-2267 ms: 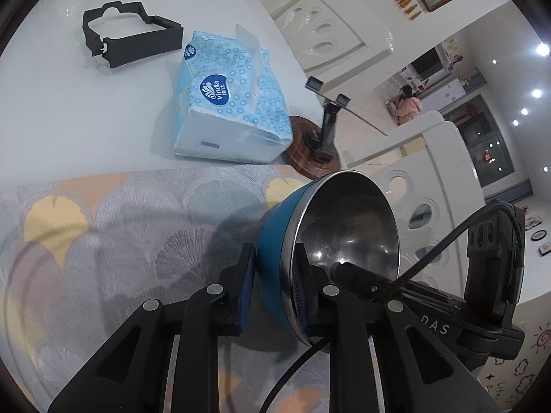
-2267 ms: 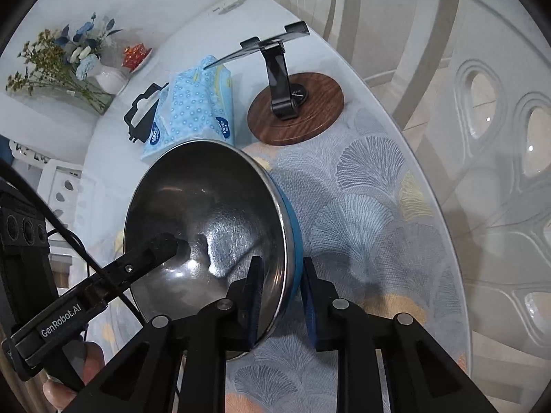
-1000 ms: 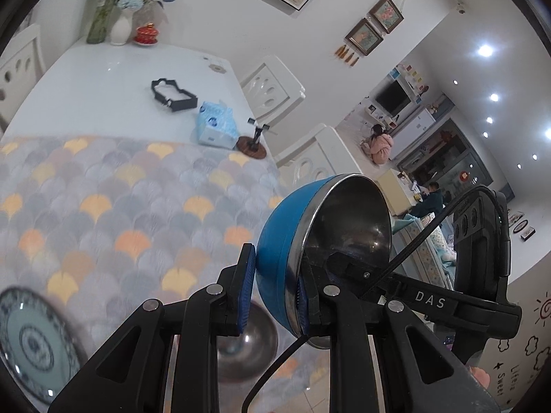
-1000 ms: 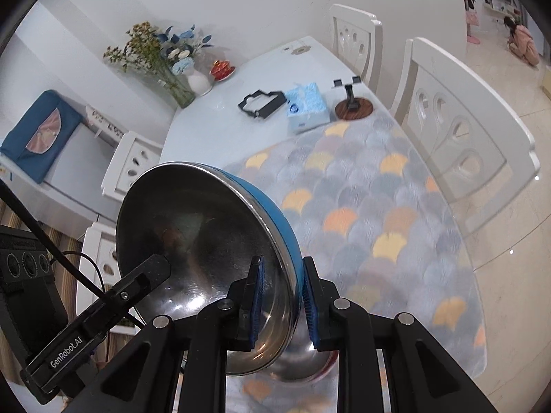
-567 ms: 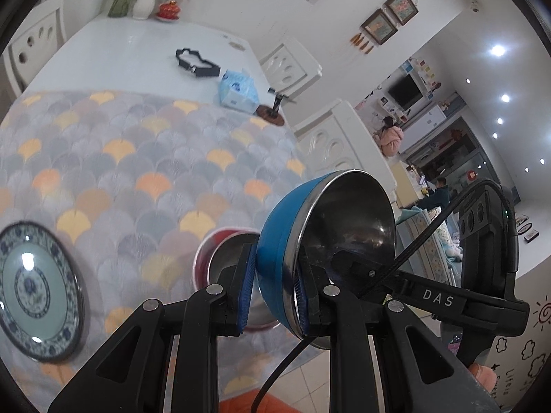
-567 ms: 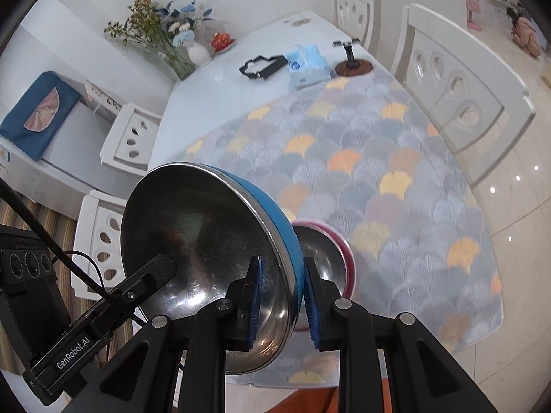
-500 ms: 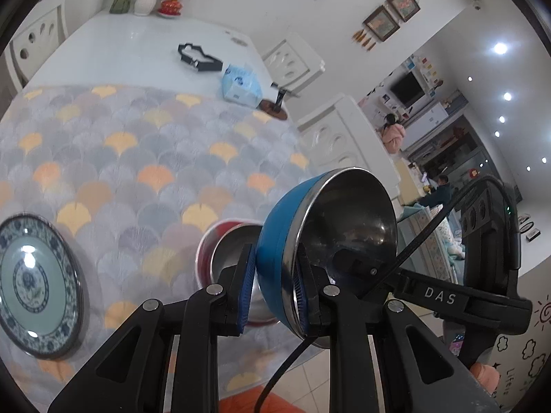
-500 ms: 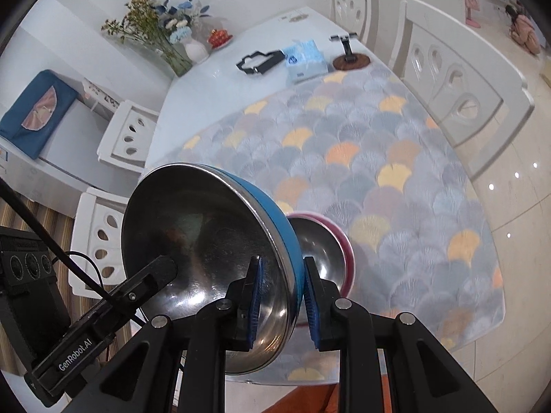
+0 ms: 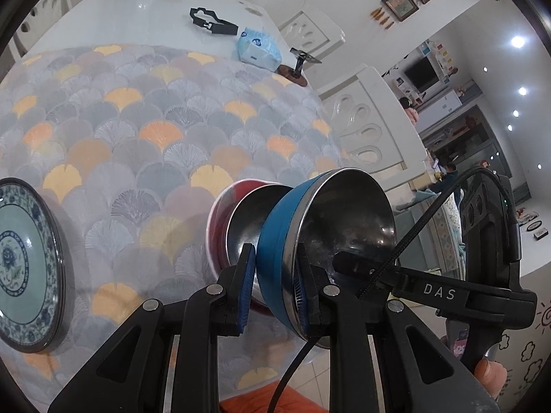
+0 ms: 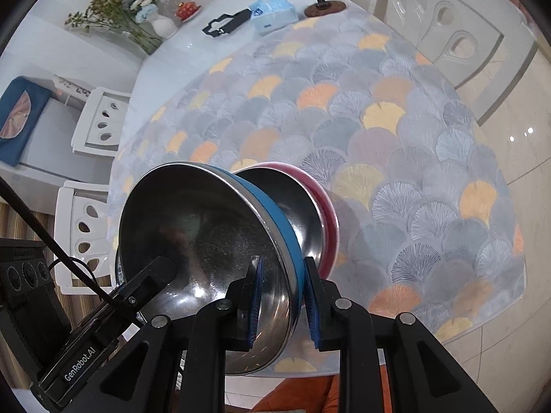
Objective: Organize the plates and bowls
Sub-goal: 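Lower the blue steel bowl into the red steel bowl and open both grippers, then withdraw both open grippers and reposition them around the nested bowl stack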
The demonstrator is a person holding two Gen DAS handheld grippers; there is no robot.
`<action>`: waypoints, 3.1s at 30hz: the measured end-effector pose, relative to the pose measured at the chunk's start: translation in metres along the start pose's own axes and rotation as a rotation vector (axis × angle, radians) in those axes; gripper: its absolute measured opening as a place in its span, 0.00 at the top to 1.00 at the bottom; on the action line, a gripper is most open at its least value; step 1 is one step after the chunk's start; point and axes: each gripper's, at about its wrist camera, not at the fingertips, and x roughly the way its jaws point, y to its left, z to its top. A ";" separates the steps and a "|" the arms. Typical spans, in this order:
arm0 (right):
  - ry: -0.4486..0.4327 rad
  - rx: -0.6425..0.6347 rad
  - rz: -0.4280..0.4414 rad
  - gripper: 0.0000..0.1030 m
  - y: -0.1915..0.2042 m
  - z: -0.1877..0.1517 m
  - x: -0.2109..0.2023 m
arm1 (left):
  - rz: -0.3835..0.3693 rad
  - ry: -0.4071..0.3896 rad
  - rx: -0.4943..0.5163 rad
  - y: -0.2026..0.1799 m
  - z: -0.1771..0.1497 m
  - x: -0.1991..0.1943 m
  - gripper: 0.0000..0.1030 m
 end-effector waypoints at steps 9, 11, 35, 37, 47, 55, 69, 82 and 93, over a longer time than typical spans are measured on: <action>0.025 0.019 -0.004 0.78 -0.008 0.008 0.012 | 0.025 0.019 0.005 0.002 0.004 0.011 0.83; 0.030 0.022 -0.004 0.78 -0.009 0.009 0.014 | 0.028 0.022 0.002 0.003 0.004 0.012 0.83; -0.007 0.000 0.036 0.72 -0.013 0.014 0.003 | -0.015 0.005 -0.016 0.014 0.008 0.003 0.83; -0.026 -0.024 0.042 0.72 -0.010 0.012 -0.003 | -0.011 0.003 -0.008 0.011 0.007 0.001 0.83; -0.003 -0.029 0.013 0.72 -0.030 -0.006 0.014 | -0.003 0.010 -0.011 0.013 0.001 0.000 0.83; -0.044 -0.031 0.036 0.72 -0.027 -0.006 -0.007 | 0.012 -0.012 -0.007 0.010 -0.002 -0.009 0.81; -0.308 -0.323 -0.176 0.41 0.037 -0.025 -0.089 | 0.197 -0.168 0.084 -0.020 -0.019 -0.070 0.67; -0.289 -0.294 -0.104 0.31 0.046 -0.058 -0.091 | 0.236 -0.239 0.092 -0.025 -0.046 -0.099 0.41; -0.248 -0.258 -0.091 0.31 0.047 -0.060 -0.084 | 0.270 -0.253 0.051 -0.024 -0.047 -0.101 0.41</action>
